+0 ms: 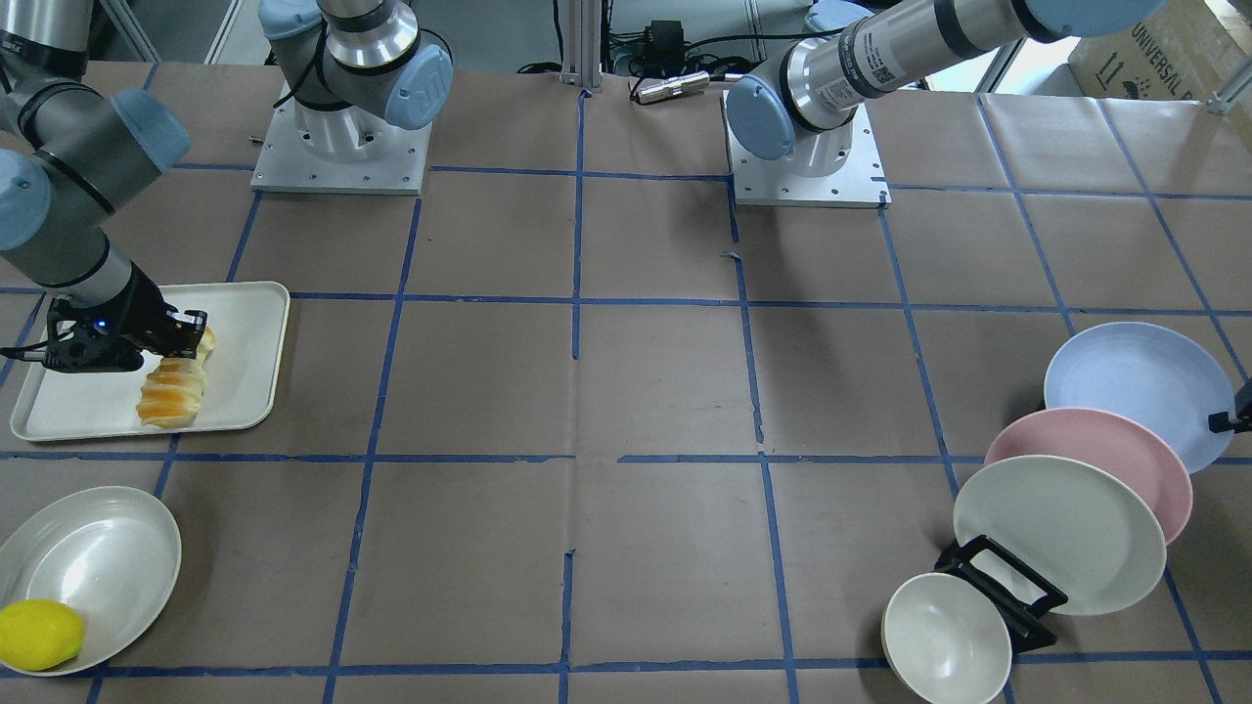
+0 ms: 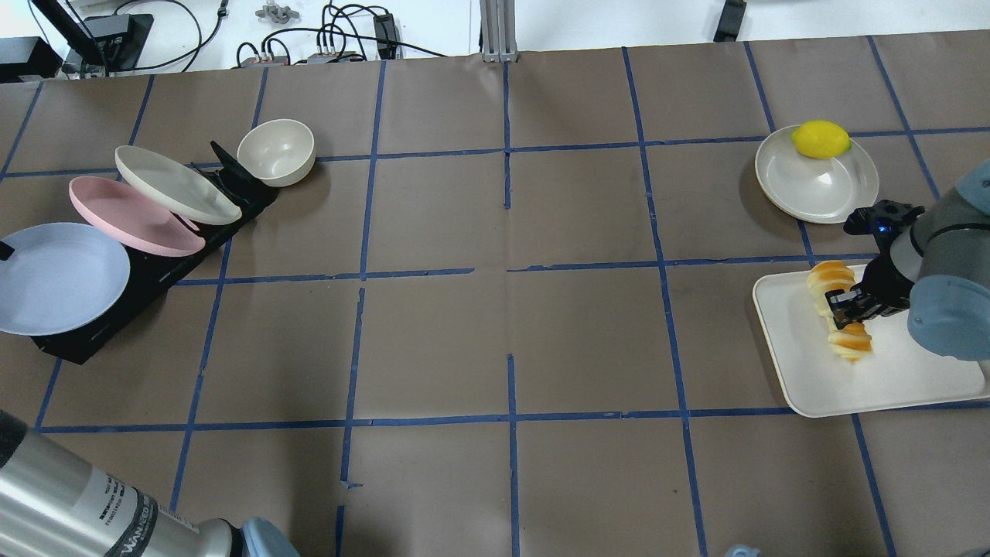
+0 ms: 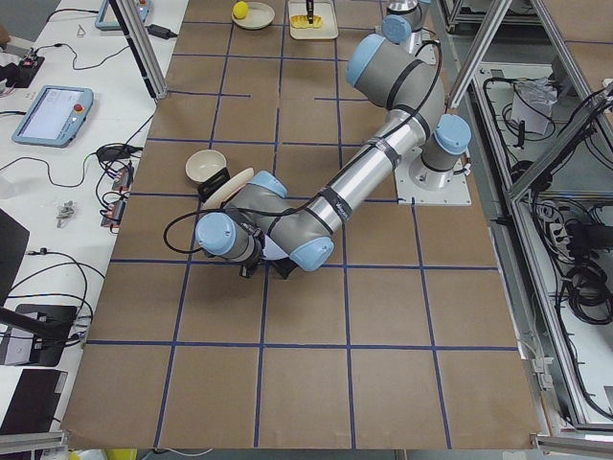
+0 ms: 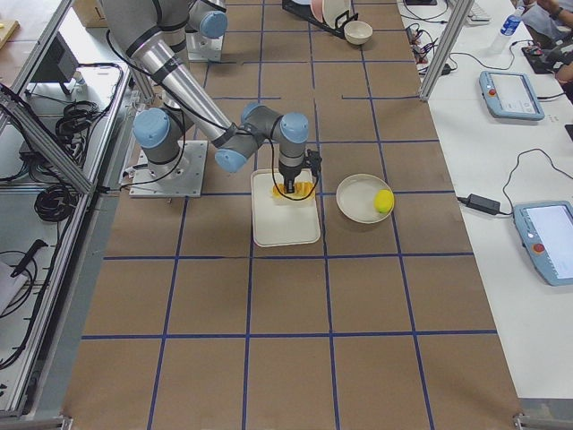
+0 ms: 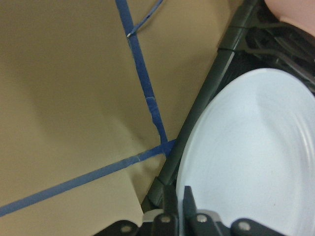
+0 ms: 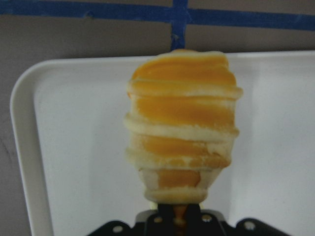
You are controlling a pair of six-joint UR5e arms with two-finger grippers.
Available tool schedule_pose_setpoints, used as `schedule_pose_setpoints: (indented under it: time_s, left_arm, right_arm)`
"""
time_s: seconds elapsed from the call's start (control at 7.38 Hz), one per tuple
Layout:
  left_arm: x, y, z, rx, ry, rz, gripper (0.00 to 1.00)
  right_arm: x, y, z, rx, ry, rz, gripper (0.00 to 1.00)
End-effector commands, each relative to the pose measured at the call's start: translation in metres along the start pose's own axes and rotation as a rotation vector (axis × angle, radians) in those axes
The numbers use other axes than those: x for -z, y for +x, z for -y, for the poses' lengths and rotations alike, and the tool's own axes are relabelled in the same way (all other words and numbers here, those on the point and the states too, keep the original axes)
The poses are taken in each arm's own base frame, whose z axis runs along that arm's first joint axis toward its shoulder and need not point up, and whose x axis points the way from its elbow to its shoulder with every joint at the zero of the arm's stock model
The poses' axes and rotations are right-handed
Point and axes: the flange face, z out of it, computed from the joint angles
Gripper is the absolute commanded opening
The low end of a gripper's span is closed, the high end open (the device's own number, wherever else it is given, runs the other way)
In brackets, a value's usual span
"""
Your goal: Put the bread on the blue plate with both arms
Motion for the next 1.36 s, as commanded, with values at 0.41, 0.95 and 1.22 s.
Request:
schedule_pose_setpoints:
  time_s: [0.41,0.95,1.22]
  left_arm:
    - [0.123,0.099,-0.057,0.000,0.003,0.056,0.07]
    - [0.159,0.251,0.020,-0.057,0.005,0.125,0.07]
    - [0.135,0.338,0.083,-0.081,0.003,0.093,0.08]
  right_arm:
    - [0.187,-0.024,-0.042,0.002,0.066,-0.045,0.06]
    - [0.309,-0.047,-0.048,-0.025,0.072,0.028,0.06]
    - [0.317,-0.096,-0.027,-0.012,0.086,0.016,0.05]
